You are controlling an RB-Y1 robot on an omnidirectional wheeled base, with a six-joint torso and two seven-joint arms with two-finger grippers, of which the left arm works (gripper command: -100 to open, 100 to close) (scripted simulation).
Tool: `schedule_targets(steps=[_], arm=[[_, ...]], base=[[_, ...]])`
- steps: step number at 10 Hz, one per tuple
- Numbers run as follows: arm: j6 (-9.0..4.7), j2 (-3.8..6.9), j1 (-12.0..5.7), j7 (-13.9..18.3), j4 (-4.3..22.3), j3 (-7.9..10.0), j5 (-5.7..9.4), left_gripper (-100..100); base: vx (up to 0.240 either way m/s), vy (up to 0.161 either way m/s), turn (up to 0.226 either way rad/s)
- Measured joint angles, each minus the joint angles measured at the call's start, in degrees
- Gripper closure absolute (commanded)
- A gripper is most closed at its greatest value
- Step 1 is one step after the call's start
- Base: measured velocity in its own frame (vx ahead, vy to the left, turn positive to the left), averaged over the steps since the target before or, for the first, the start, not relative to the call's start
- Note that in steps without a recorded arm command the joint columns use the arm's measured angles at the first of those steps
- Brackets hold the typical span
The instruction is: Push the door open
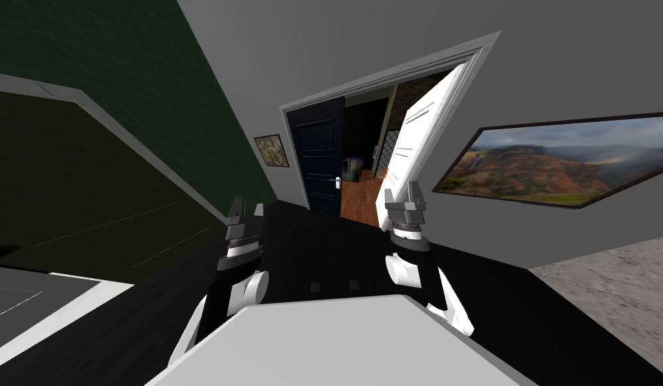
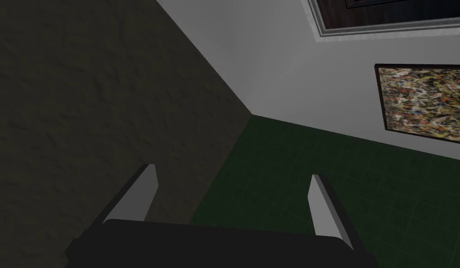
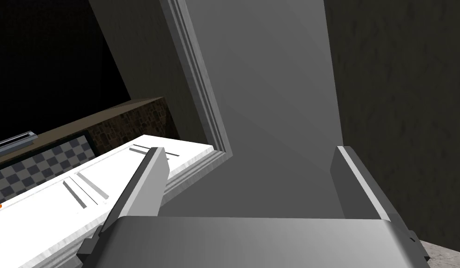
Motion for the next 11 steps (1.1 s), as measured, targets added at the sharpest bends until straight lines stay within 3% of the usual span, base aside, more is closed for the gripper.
schedule_targets(steps=[5, 11], arm=[[0.06, 1.82, -3.97, -0.62, 6.42, -0.58, 1.59, -100], [-0.01, 3.00, -8.12, -1.56, 13.50, -1.76, 3.17, -100]], base=[[0.119, 0.006, -0.040], [0.088, 0.007, -0.031]])
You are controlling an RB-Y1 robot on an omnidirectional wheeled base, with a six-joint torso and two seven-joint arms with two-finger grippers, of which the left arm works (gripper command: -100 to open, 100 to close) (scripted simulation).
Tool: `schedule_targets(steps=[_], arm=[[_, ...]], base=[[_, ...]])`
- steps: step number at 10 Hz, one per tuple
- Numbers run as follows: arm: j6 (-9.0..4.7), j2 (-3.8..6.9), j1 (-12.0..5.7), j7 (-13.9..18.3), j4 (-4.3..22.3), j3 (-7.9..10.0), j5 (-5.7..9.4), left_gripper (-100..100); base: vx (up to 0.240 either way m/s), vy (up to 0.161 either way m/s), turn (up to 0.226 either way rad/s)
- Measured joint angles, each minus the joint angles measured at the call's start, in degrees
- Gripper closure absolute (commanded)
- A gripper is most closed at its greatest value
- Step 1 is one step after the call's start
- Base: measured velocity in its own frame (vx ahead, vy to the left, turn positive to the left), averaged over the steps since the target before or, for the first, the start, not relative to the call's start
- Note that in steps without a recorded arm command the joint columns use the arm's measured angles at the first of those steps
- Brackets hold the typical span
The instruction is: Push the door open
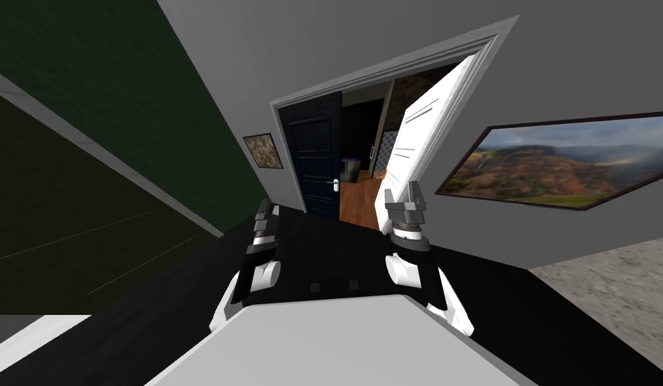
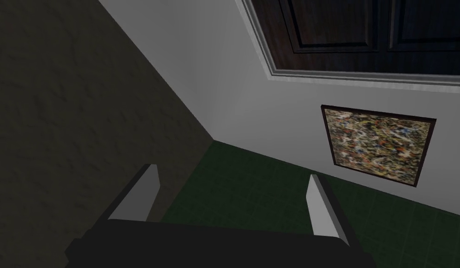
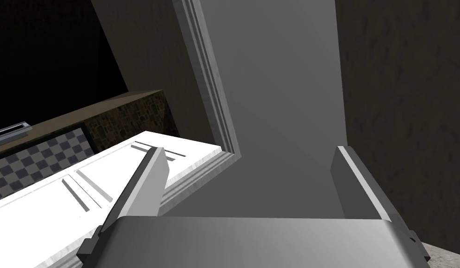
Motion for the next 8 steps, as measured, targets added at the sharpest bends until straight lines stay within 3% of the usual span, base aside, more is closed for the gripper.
schedule_targets(steps=[6, 8], arm=[[-0.15, 1.06, -3.95, -0.82, 7.17, -1.04, 1.83, -100], [-0.13, 1.39, -6.05, -1.08, 10.40, -1.22, 2.54, -100]], base=[[0.090, 0.003, -0.037], [0.096, 0.020, -0.043]])
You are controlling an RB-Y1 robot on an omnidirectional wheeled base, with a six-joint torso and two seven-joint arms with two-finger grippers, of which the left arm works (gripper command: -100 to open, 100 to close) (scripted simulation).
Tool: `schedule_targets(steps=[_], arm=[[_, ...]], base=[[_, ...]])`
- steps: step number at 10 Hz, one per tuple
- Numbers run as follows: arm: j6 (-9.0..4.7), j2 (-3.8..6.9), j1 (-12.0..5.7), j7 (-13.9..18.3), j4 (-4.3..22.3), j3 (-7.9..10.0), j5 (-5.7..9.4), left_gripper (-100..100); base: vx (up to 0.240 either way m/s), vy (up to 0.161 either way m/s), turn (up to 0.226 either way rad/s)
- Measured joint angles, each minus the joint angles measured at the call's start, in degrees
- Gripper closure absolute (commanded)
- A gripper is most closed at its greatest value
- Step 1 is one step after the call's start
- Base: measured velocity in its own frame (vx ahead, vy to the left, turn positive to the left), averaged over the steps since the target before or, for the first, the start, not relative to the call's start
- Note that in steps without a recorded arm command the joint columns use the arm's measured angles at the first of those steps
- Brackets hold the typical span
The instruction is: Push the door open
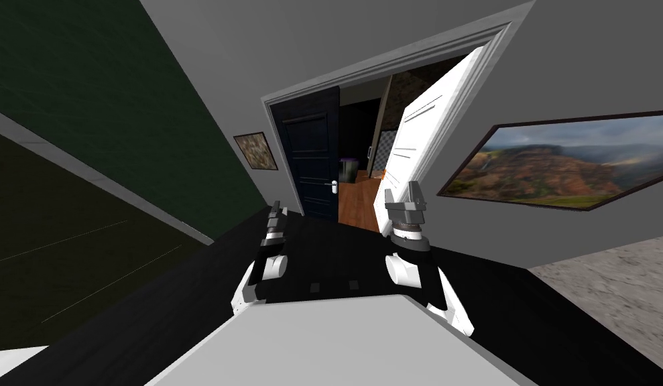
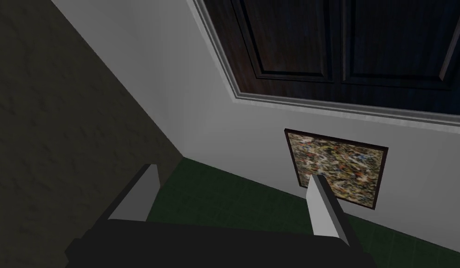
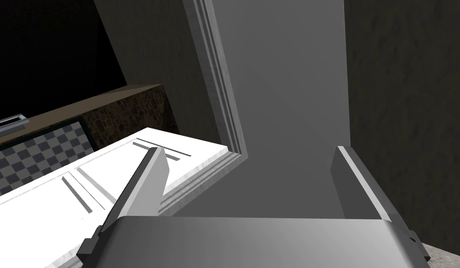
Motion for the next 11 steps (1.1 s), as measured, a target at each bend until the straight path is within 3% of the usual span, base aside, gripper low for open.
schedule_targets(steps=[5, 11], arm=[[-0.69, 0.39, -4.03, -0.89, 7.64, -1.14, 1.66, -100], [-0.44, 1.06, -9.31, -1.75, 16.37, -2.19, 4.02, -100]], base=[[0.097, 0.017, -0.040], [0.100, 0.009, -0.045]])
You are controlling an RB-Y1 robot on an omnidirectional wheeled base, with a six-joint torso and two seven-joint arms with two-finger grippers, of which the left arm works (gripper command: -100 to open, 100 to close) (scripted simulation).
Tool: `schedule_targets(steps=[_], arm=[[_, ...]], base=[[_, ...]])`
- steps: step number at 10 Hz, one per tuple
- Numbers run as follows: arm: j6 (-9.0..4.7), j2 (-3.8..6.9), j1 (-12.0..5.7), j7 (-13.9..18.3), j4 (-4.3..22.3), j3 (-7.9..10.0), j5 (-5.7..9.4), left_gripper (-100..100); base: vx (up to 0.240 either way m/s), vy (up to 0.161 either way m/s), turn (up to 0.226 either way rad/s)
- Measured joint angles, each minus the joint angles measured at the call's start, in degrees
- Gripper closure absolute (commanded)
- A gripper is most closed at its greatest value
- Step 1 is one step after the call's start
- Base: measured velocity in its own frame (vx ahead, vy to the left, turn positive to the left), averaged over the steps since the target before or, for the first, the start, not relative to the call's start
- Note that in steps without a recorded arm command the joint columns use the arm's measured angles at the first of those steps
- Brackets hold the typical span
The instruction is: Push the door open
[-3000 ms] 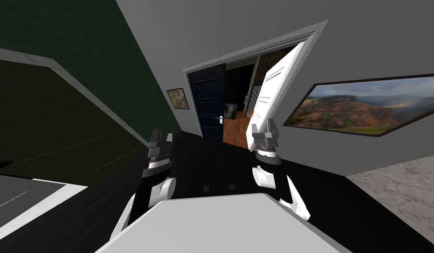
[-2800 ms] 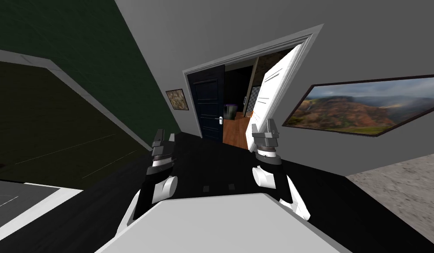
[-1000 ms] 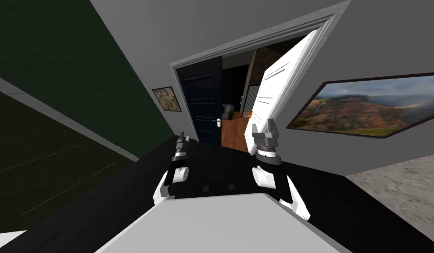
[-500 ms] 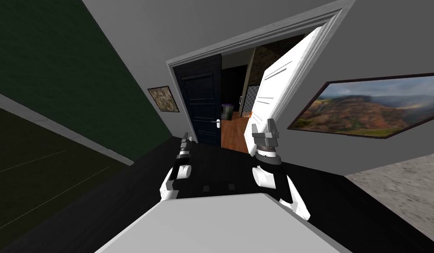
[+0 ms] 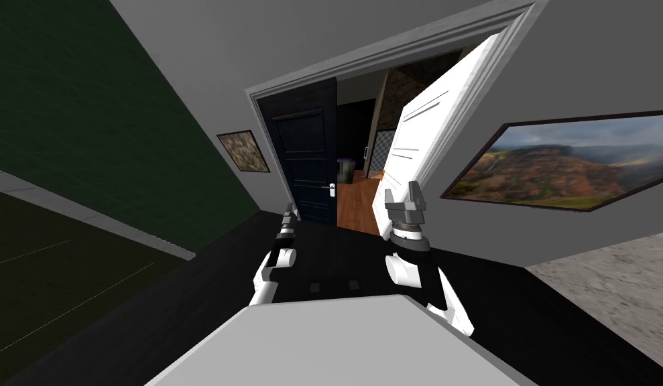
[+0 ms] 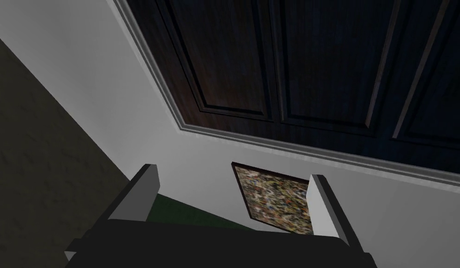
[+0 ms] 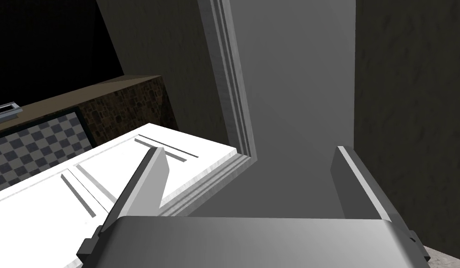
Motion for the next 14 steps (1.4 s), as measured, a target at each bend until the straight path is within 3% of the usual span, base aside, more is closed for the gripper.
schedule_targets(steps=[14], arm=[[-0.29, -1.08, -12.86, -2.62, 21.95, -2.96, 5.13, -100]], base=[[0.096, 0.020, -0.043]])
